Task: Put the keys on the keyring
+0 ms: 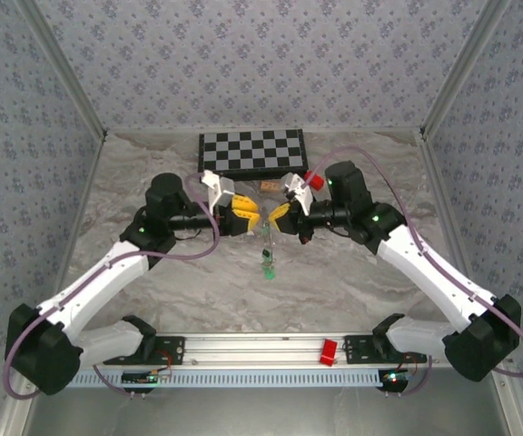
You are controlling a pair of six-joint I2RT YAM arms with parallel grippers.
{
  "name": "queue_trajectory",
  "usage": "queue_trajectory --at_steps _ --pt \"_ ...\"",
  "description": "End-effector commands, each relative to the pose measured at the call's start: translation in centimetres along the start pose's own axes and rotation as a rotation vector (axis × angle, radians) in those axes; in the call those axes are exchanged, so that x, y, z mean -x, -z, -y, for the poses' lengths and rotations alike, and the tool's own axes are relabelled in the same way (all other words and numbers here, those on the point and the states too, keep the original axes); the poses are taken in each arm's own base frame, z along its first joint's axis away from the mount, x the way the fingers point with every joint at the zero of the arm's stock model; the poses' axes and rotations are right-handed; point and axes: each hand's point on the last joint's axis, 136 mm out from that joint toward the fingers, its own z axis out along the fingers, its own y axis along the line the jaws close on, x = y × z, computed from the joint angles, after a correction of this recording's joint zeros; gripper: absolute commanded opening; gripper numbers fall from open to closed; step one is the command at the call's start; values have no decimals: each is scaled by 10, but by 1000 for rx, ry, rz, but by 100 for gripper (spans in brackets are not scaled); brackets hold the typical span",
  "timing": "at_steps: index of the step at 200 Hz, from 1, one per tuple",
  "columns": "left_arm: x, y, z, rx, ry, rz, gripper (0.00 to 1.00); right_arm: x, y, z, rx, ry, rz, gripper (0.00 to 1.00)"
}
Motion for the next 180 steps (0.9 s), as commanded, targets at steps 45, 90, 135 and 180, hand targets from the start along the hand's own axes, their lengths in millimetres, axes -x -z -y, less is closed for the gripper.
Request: queue_trajectory --at_steps 45,90,135,180 --pt "25 7 -12 82 65 139 34 74 32 -11 49 87 485 0" --pt "27 4 -17 84 95 150 33 91 40 -13 92 66 604 0" --pt "29 -2 -18 59 105 151 35 93 39 -15 120 50 623 0" --pt "31 -12 -8 9 76 142 41 89 37 -15 128 39 611 0"
